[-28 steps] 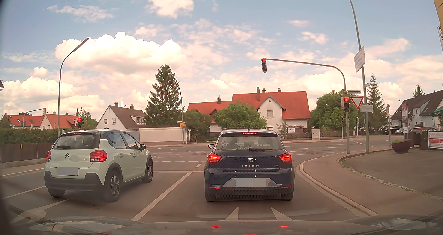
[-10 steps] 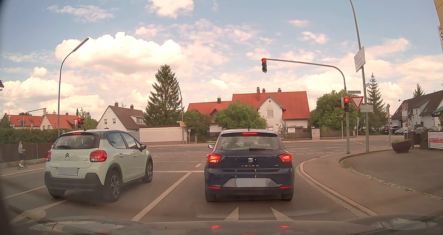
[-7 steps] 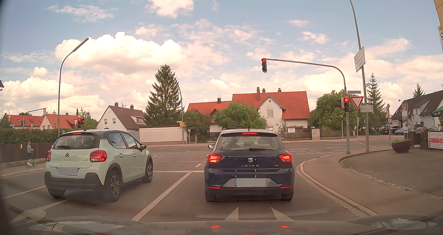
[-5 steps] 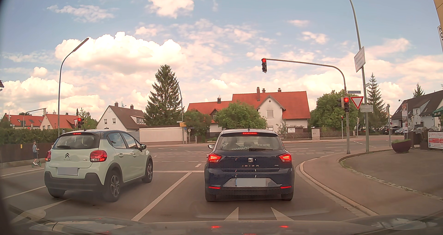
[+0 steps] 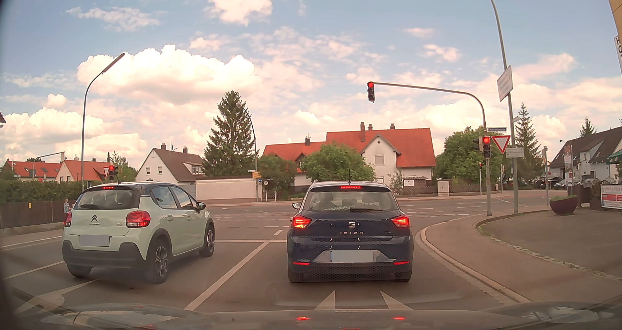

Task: Follow the waypoints while adhering to traffic rules and regulations

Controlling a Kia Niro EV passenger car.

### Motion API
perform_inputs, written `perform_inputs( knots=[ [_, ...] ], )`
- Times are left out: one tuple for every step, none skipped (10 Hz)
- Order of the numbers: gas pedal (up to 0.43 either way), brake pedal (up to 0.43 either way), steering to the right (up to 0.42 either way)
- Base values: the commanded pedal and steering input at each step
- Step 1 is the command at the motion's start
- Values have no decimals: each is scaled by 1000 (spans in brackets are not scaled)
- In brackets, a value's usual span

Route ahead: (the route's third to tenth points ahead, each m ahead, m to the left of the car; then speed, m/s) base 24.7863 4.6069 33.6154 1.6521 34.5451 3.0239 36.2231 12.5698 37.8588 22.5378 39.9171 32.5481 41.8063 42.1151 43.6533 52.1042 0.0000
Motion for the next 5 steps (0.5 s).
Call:
perform_inputs(
  knots=[
    [0,390,29],
    [0,390,29],
    [0,390,28],
    [0,390,29],
    [0,390,28]
  ],
)
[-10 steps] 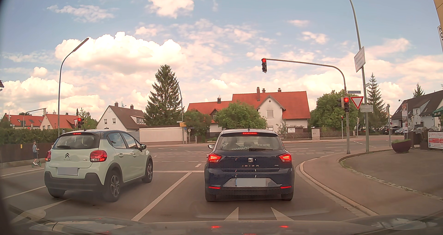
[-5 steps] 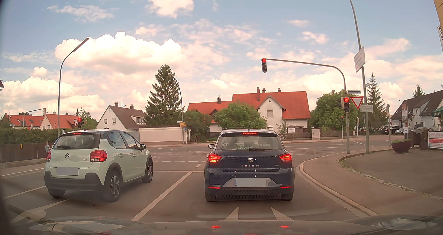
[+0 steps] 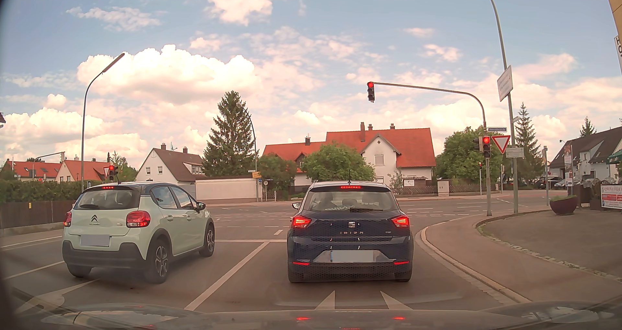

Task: Follow the waypoints while adhering to traffic rules and regulations

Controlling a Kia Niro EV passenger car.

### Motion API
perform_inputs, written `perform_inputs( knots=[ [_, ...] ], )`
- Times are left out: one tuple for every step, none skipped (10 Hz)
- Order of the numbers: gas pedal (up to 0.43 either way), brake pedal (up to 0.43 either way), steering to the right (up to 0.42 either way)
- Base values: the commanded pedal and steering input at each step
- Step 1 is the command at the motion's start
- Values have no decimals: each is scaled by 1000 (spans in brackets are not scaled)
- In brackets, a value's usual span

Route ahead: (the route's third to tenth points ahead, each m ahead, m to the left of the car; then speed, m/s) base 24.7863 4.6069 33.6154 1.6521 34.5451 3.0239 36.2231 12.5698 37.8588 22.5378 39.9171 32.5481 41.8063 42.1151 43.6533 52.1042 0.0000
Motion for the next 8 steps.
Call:
perform_inputs(
  knots=[
    [0,390,28],
    [0,390,28],
    [0,390,28],
    [0,390,28],
    [0,390,28],
    [0,390,28],
    [0,390,28],
    [0,390,28]
  ],
)
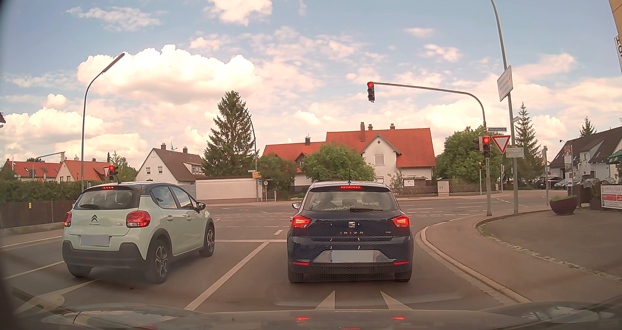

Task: Follow the waypoints while adhering to traffic rules and regulations

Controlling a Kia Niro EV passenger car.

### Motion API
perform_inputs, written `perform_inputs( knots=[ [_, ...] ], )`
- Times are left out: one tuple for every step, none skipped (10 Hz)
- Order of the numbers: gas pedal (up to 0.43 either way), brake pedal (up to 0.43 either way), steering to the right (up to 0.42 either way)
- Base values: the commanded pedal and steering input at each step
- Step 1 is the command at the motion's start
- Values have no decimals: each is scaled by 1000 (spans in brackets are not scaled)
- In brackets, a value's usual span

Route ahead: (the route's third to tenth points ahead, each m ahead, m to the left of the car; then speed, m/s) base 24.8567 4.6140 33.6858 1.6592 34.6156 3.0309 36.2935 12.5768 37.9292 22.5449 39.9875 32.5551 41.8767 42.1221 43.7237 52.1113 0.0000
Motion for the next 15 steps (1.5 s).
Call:
perform_inputs(
  knots=[
    [0,390,28],
    [0,390,28],
    [0,390,28],
    [0,390,28],
    [0,390,29],
    [0,390,28],
    [0,390,28],
    [0,390,28],
    [0,390,28],
    [0,390,28],
    [0,390,29],
    [0,390,28],
    [0,390,29],
    [0,390,28],
    [0,390,28]
  ],
)
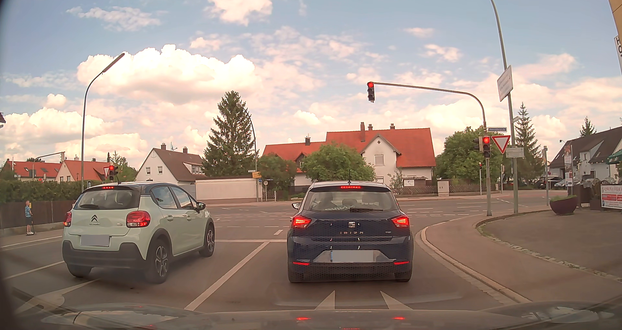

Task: Follow the waypoints while adhering to traffic rules and regulations

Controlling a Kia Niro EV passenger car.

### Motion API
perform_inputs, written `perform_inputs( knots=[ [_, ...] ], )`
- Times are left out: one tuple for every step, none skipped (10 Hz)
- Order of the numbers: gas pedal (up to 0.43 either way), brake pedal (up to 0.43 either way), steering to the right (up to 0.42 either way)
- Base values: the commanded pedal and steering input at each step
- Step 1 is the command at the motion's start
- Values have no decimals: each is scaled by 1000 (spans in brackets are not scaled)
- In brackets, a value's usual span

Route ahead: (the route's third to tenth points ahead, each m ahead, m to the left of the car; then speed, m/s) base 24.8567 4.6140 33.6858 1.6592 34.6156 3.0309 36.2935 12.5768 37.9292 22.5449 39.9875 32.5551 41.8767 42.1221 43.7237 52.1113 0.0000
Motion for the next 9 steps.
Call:
perform_inputs(
  knots=[
    [0,390,29],
    [0,390,28],
    [0,402,28],
    [0,494,28],
    [0,543,28],
    [0,567,24],
    [0,573,16],
    [0,567,11],
    [0,573,9]
  ],
)
